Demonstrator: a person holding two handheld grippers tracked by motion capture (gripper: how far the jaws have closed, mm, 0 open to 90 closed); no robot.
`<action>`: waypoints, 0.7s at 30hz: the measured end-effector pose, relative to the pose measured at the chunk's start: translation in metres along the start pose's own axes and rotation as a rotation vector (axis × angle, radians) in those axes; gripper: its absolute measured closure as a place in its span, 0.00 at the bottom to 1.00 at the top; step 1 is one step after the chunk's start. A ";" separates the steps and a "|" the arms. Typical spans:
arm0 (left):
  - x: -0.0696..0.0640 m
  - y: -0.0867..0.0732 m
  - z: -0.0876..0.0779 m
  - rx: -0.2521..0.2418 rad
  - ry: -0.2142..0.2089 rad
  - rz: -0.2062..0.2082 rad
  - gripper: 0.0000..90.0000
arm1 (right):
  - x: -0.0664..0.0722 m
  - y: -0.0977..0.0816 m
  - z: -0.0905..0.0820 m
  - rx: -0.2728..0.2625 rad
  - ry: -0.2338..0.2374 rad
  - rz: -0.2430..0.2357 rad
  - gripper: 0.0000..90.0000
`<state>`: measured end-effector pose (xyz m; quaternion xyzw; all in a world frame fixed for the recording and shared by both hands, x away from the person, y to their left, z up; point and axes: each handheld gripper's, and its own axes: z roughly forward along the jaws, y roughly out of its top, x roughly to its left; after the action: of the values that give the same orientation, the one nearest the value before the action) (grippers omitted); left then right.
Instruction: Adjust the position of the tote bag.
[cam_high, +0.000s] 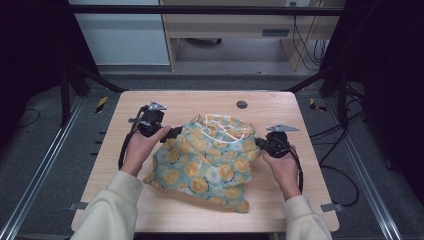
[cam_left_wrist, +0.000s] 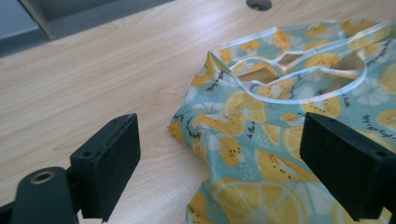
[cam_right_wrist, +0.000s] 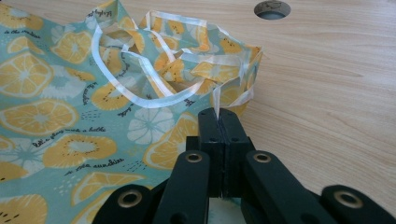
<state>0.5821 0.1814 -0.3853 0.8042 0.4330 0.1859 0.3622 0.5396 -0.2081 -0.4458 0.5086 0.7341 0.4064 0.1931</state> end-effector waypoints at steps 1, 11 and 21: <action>-0.001 0.001 0.003 0.014 0.002 0.006 0.14 | -0.001 0.000 0.000 -0.001 0.000 -0.004 1.00; 0.001 -0.011 0.027 0.117 -0.022 -0.015 0.25 | -0.001 0.000 0.000 -0.003 0.010 -0.001 1.00; -0.005 -0.027 0.030 0.135 -0.078 0.031 0.95 | -0.001 0.001 -0.004 -0.012 0.008 -0.008 1.00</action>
<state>0.5823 0.1743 -0.4256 0.8401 0.4176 0.1301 0.3207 0.5379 -0.2107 -0.4427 0.5028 0.7344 0.4123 0.1948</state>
